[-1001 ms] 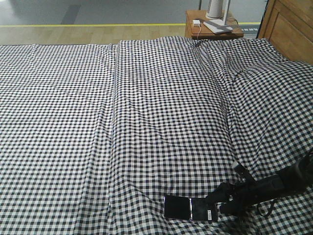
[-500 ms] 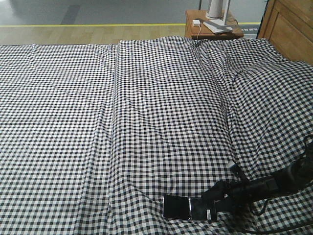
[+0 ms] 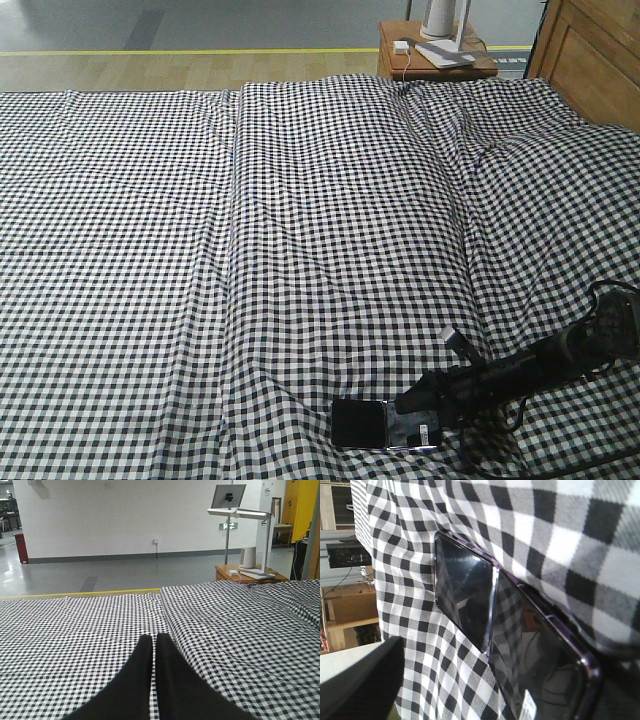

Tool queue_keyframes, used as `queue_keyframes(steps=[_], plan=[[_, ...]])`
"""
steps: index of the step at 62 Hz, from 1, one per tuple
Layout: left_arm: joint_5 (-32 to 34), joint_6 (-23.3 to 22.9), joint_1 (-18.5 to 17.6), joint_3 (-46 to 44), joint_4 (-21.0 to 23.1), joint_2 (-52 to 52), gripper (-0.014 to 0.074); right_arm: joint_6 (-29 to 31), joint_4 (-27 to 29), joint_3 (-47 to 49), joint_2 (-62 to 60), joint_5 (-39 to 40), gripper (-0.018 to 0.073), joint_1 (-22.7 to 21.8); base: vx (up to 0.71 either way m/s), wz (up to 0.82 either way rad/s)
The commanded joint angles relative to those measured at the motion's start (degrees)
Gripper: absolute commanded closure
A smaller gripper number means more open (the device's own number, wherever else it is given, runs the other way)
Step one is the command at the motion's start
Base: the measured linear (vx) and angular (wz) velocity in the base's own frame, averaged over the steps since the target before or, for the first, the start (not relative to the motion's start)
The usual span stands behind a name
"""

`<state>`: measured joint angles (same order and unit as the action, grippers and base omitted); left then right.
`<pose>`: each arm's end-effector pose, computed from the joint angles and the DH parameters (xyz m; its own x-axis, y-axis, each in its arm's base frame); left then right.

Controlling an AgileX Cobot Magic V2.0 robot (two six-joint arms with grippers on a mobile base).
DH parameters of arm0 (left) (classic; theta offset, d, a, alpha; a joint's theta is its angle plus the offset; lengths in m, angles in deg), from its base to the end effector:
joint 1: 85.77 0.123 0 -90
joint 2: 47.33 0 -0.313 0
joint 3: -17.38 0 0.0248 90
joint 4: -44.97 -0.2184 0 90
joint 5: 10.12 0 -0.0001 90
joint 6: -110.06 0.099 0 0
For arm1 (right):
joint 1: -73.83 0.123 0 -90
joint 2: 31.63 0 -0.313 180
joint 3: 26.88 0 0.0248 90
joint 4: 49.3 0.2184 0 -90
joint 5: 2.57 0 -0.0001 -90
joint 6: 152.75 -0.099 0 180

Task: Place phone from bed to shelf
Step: 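Close the right gripper on the phone's edge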

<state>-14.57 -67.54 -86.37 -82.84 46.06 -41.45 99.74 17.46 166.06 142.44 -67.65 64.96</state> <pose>0.0035 -0.0002 0.1960 -0.0016 0.0229 -0.9997 0.0120 0.9997 0.0229 0.3935 0.0221 -0.0942 -0.9933 -0.1079 -0.0414 -0.0909 0.5080 0.8565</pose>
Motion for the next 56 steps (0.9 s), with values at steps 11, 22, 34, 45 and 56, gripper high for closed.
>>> queue_keyframes(steps=[11,22,34,45,56], plan=[[4.45,-0.17,-0.12,-1.44,0.52,-0.25,0.0596,0.40,-4.50,0.70,-3.02,-5.68,0.0202,0.23,0.00,0.00],[4.45,-0.17,-0.12,-1.44,0.52,-0.25,0.0596,0.54,-4.64,0.70,-3.23,-5.30,0.0421,0.16,0.00,0.00],[4.45,-0.17,-0.12,-1.44,0.52,-0.25,0.0596,0.54,-2.99,0.70,-3.53,-7.77,0.0570,-3.06,0.00,0.00],[4.45,-0.17,-0.12,-1.44,0.52,-0.25,0.0596,-1.67,-3.12,0.16,-4.66,-8.90,0.0568,-7.55,0.00,0.00],[4.45,-0.17,-0.12,-1.44,0.52,-0.25,0.0596,1.09,-3.23,-4.24,-9.06,-8.90,0.0566,-10.01,0.00,0.00]])
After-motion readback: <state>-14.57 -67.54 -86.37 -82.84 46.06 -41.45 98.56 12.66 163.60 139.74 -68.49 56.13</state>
